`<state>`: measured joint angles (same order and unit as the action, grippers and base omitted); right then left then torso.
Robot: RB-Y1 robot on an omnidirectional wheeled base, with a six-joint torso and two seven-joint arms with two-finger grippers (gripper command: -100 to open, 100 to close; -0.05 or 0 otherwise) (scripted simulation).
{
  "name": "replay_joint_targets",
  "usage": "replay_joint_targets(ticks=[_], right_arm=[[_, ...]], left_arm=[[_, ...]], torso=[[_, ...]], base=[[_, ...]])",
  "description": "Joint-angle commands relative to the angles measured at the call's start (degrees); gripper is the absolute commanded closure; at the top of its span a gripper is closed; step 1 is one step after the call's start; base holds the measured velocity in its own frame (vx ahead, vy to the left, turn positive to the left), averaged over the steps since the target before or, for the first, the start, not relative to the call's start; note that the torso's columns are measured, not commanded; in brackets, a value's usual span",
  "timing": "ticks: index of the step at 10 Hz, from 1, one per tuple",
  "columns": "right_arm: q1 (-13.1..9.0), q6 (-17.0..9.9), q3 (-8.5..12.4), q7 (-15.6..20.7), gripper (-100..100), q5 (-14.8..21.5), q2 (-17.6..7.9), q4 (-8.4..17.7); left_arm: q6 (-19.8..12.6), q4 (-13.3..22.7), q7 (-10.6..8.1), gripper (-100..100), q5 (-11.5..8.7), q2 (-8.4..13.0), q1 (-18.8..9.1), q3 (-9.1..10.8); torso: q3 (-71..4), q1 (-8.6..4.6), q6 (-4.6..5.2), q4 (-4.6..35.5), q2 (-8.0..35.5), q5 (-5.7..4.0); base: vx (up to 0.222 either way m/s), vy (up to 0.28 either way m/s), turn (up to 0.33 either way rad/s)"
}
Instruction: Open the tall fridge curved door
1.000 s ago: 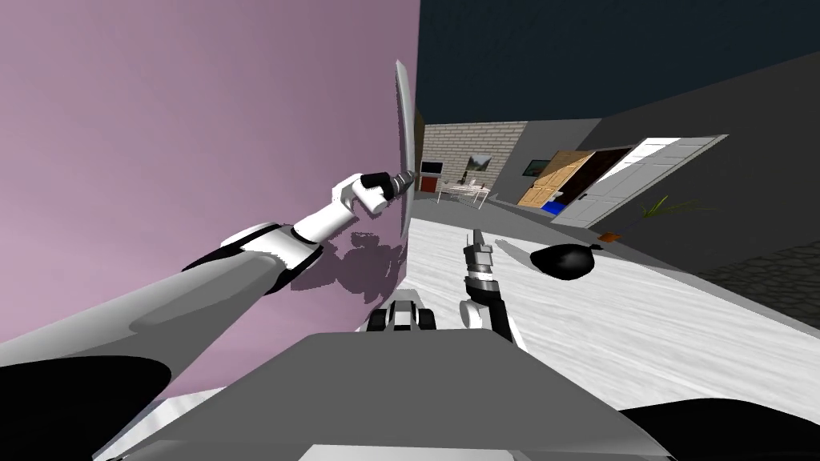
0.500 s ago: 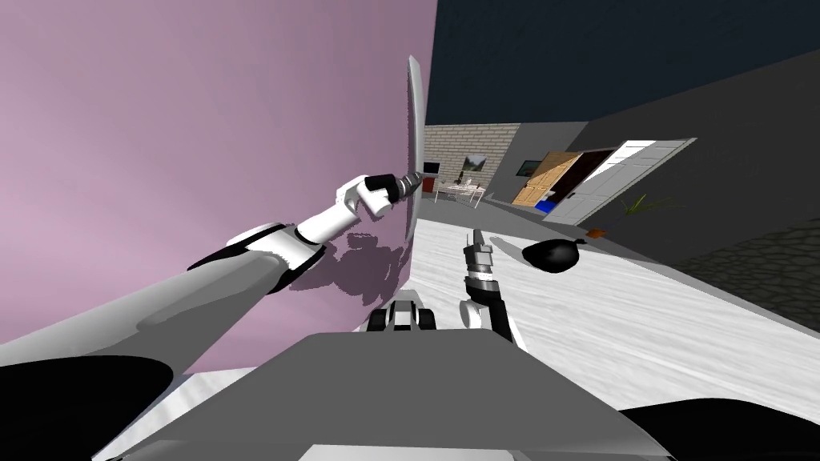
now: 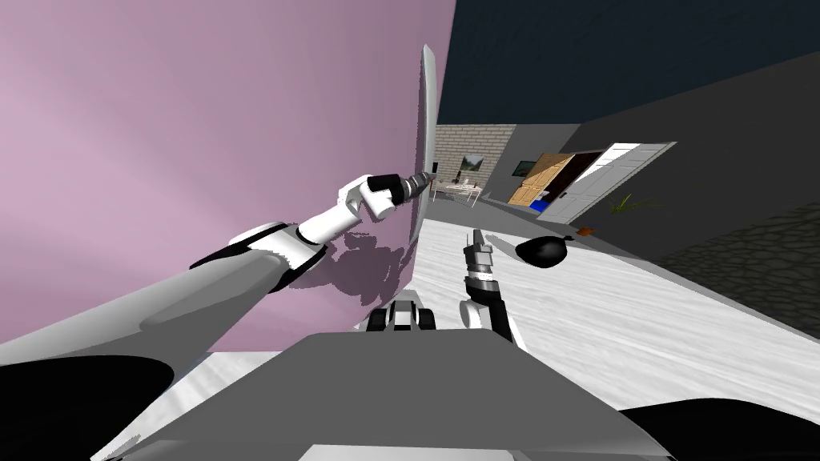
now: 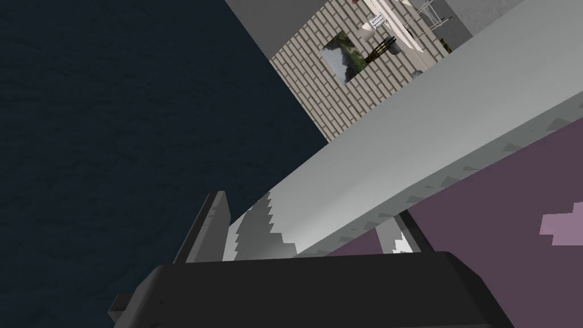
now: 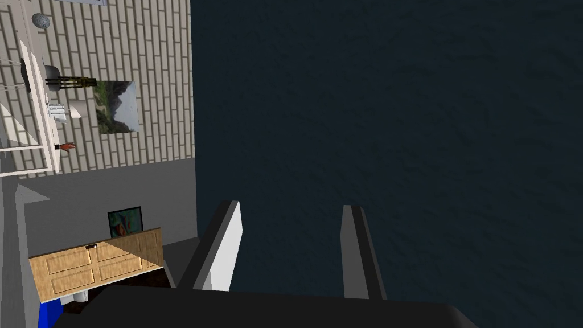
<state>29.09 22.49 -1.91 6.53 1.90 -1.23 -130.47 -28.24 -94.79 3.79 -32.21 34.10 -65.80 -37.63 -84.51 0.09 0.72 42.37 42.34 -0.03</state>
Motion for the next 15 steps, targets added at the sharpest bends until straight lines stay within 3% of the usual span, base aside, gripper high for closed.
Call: replay_joint_targets(ticks=[1,2,5,7,13,15], right_arm=[[0.00,0.00,0.00,0.00,0,0.00,0.00,0.00],[0.00,0.00,0.00,0.00,0,0.00,0.00,0.00],[0.01,0.00,0.00,0.00,0,0.00,0.00,0.00],[0.00,0.00,0.00,0.00,0,0.00,0.00,0.00],[0.00,0.00,0.00,0.00,0,0.00,0.00,0.00],[0.00,0.00,0.00,0.00,0,0.00,0.00,0.00]], left_arm=[[0.29,-2.54,-0.59,100,-0.68,-1.33,-0.63,-0.90],[0.32,-3.95,-0.74,100,-1.31,-1.67,-0.86,-1.50],[0.16,-2.58,-0.39,100,-0.94,-0.82,-0.46,-1.20],[0.49,-5.95,-1.10,100,-2.01,-0.76,-0.91,-2.38],[1.21,-10.99,-2.18,100,-3.72,-0.93,-1.74,-4.15],[1.21,-10.99,-2.18,100,-3.72,-0.93,-1.74,-4.15]], torso=[[-0.01,0.08,0.11,0.08,0.10,-0.14],[0.02,-0.08,0.21,0.15,0.08,-0.12],[0.15,-0.43,0.25,-0.05,0.07,-0.07],[-0.01,-0.28,-0.24,0.06,0.17,-0.23],[0.17,-0.46,-0.13,0.19,0.38,-0.22],[0.24,-0.27,-0.14,0.19,0.45,-0.21]], base=[[-0.102,-0.014,-0.030],[-0.097,-0.010,-0.015],[-0.044,-0.006,-0.007],[-0.121,0.012,-0.009],[-0.132,0.014,-0.039],[-0.080,0.005,-0.020]])
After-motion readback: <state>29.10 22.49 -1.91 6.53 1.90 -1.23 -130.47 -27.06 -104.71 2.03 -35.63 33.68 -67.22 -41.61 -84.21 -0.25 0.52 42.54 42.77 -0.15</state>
